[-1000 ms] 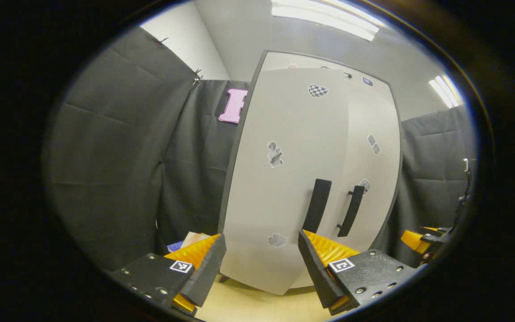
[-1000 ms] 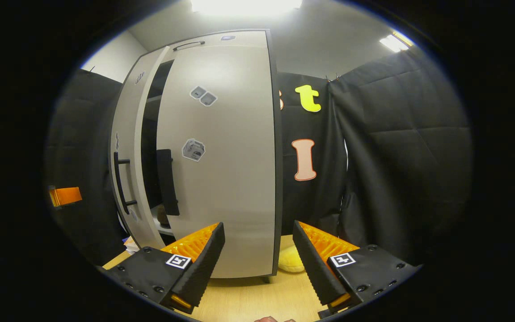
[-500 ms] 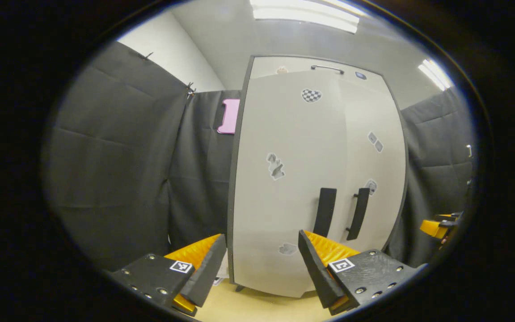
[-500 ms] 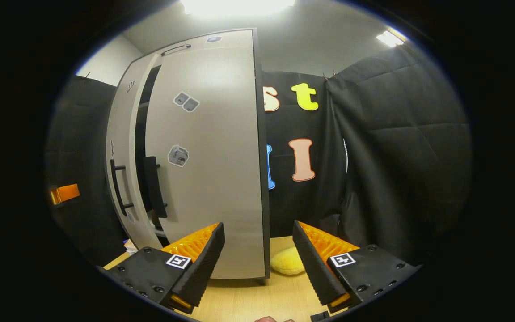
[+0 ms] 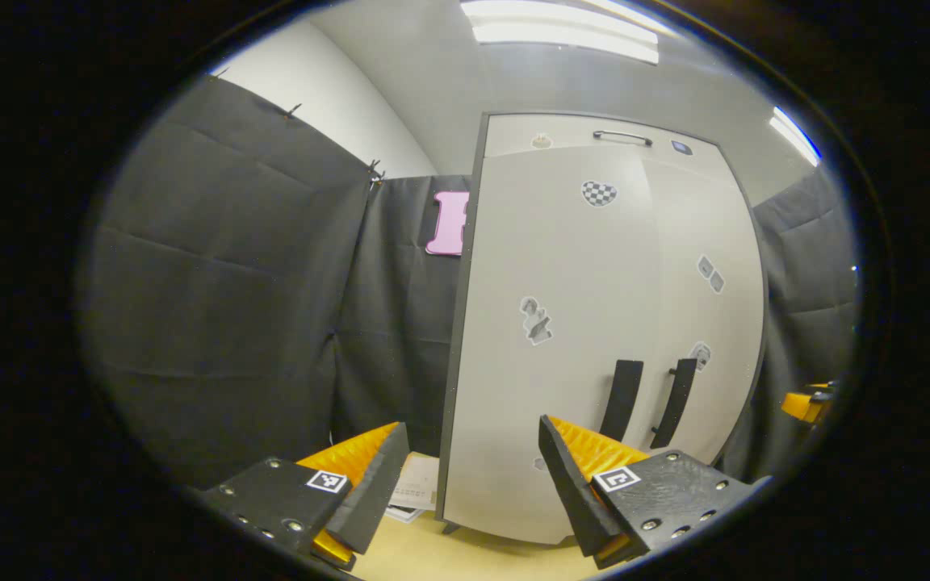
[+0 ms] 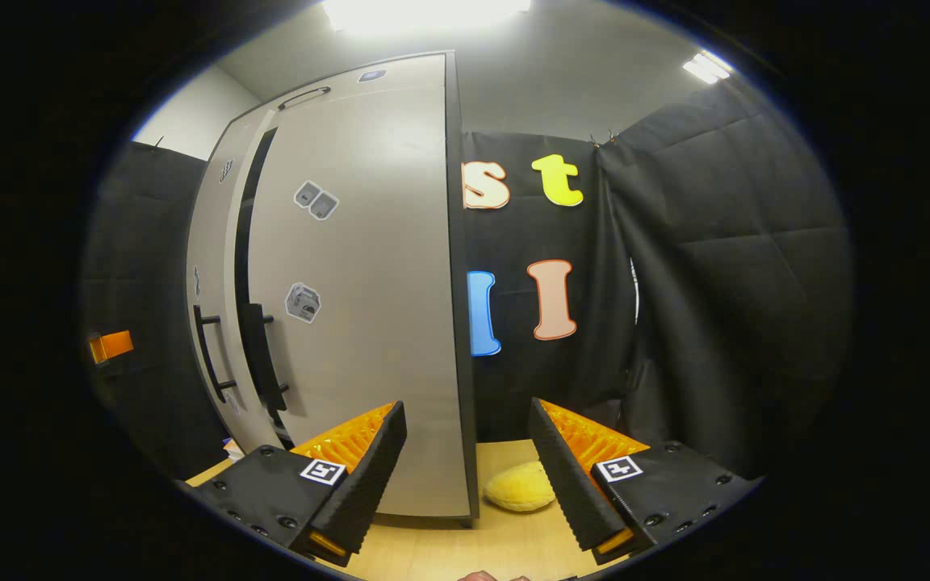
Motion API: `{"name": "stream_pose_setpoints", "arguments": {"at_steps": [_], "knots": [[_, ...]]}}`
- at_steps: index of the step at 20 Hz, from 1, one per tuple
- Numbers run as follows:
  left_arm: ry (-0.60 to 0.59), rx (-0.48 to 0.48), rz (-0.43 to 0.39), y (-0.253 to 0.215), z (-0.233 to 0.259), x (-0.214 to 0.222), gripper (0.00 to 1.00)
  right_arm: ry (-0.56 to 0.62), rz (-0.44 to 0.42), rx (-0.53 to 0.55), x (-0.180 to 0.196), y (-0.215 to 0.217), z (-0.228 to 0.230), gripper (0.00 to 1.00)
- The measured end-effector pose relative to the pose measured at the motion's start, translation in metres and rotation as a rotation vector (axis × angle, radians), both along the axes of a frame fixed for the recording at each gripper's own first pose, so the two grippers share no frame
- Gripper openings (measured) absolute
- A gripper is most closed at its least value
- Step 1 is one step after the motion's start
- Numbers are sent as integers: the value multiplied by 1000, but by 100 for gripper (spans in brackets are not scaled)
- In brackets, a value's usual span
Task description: Grab one shoe with the right hand and put it into the shoe cabinet, grab the other shoe with the left hand and put it into the shoe cabinet; then close the right door with the right hand and the left door with the left hand.
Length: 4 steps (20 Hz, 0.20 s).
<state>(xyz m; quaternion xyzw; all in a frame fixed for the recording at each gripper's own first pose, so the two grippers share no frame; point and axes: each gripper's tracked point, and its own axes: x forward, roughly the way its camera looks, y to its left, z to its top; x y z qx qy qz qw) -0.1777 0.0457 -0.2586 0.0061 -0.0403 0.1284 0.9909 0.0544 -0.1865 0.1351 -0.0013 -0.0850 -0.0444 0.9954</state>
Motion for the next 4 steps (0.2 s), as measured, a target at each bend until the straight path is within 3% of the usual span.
{"name": "stream_pose_setpoints", "arguments": {"at_steps": [4], "knots": [[-3, -2, -85, -15, -4, 3, 100, -32, -13, -20, -4, 12, 8, 96]]}}
